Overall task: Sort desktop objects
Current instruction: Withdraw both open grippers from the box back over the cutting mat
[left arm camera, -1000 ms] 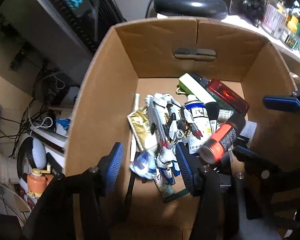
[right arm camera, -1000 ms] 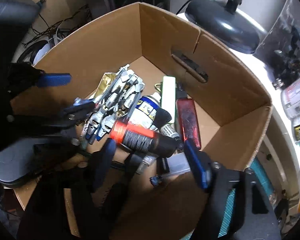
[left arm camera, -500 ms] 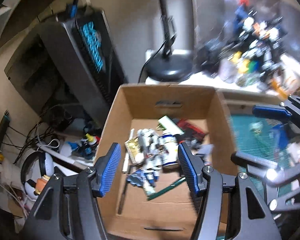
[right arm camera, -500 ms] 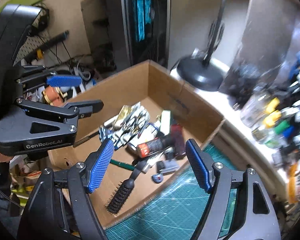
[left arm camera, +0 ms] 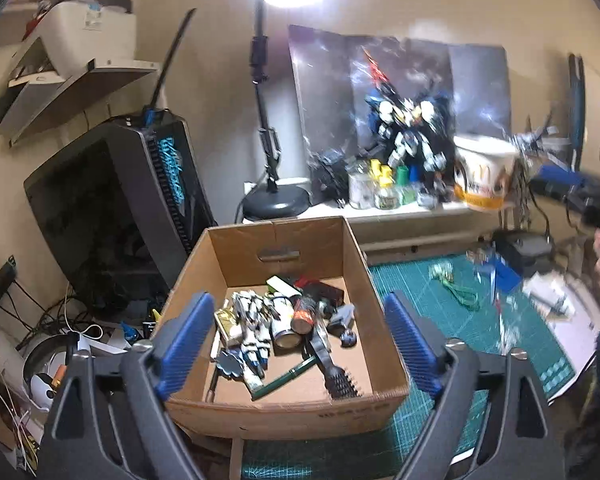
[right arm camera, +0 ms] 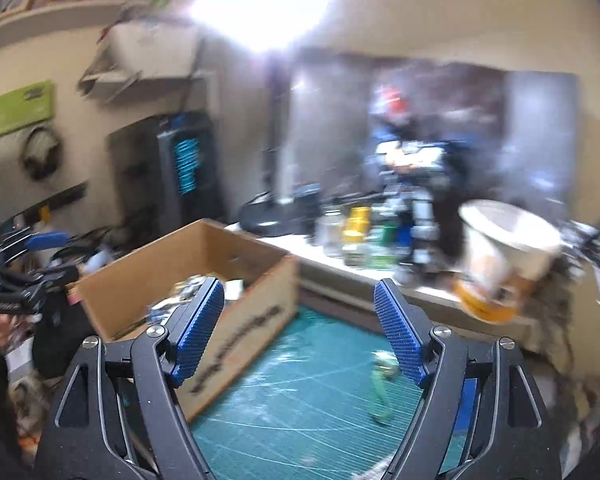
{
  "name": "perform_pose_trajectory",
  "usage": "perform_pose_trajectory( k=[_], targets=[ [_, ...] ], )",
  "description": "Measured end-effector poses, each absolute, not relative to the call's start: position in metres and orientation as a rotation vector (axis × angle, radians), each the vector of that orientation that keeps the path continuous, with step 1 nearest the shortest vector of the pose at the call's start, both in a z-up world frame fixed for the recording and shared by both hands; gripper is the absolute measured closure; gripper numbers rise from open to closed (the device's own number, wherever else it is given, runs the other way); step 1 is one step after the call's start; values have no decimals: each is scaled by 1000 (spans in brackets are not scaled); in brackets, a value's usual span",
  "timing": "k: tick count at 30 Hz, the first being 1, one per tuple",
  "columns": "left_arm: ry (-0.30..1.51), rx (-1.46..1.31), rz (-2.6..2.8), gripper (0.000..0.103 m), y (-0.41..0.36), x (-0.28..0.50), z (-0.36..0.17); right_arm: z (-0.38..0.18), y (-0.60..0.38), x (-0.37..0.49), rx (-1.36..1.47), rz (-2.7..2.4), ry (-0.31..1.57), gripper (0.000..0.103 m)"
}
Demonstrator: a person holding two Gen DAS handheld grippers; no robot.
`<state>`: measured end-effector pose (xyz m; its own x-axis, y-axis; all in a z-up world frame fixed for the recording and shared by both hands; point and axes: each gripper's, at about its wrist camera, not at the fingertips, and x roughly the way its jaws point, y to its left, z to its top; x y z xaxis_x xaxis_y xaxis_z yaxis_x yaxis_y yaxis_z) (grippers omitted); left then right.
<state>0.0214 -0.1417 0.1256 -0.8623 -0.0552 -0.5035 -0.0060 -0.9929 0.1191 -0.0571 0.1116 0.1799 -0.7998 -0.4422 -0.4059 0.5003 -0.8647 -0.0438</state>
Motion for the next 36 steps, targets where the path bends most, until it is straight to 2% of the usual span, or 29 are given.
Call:
perform_pose_trajectory(
  k=[1,7,12,17,22,27,32,36],
  targets=[
    [-191,824,-3005,14,-136,22,119,177,121,-50,509,-2638,204,17],
    [-176,873,-3125,14,-110,27,94,154,165,-25,495,-2858,133,11],
    [-204,820,-3217,14,-80,35,88,143,188,-12,534,-2923,96,11],
    [-265,766,-3242,12,-56,41,90,132,215,5,536,-2947,-41,11],
    [-242,674,-3223,12,-44,46,93,127,225,26,534,-3010,11,11],
    [-178,609,-3113,12,-33,51,73,111,232,43,568,-3076,-71,11],
    [-83,692,-3118,12,-24,49,50,96,222,48,640,-3088,38,11],
    [-53,771,-3132,12,-17,43,40,87,219,52,675,-3055,45,11]
  ],
)
